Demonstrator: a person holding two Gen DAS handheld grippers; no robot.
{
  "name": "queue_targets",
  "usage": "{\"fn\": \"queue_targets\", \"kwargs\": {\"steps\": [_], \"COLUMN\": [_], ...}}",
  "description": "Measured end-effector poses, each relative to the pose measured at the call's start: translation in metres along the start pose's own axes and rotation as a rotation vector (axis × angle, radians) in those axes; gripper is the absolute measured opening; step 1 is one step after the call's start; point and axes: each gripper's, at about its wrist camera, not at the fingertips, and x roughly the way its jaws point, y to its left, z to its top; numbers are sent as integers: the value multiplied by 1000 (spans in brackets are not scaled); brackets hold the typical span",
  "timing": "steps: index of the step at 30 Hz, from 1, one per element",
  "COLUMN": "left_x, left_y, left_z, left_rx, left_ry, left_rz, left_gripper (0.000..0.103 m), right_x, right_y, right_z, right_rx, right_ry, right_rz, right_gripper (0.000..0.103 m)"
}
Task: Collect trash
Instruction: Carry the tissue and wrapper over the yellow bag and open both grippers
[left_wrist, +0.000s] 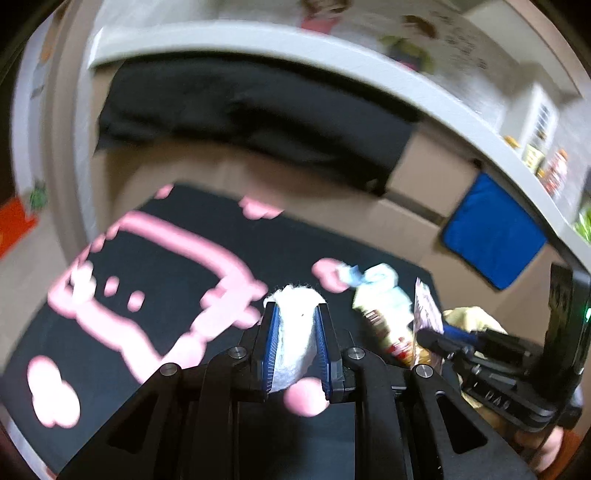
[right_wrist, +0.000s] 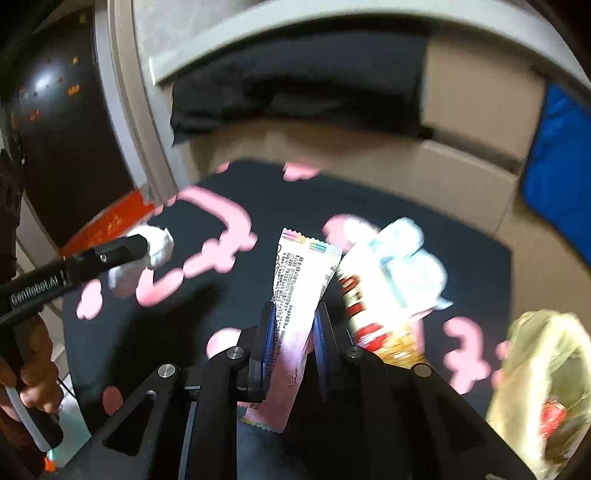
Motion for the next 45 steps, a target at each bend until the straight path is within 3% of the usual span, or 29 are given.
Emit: {"fn": "queue_targets", "kwargs": {"steps": [9,14,21,30,37,45], "left_x": [-27,-25,-1,51,90,123], "left_y": [-110,-168,-248,-311,-329,-334], "left_z": [37,44,29,-11,-35,-50], "left_rx": [197,259,340,351,369,355], "left_ry": [-162,-183,-142,8,97,176], "left_rz": [-47,-95,-203,-347,-354,-360], "left_gripper": [19,19,19,19,19,19], "right_x": [-97,-134,-178,-205,-195,-166], "right_y": [-80,-118,-177,-248,-271,-292], "right_z": [13,6,-19,-66,-84,-99], "right_rx": [126,153,191,317,337,390], "right_ry": [-208,-290,-342,-315,-280,-212], "right_rz": [-60,-103,-191,-287,-326,-307], "right_gripper": [18,18,18,18,18,18]}}
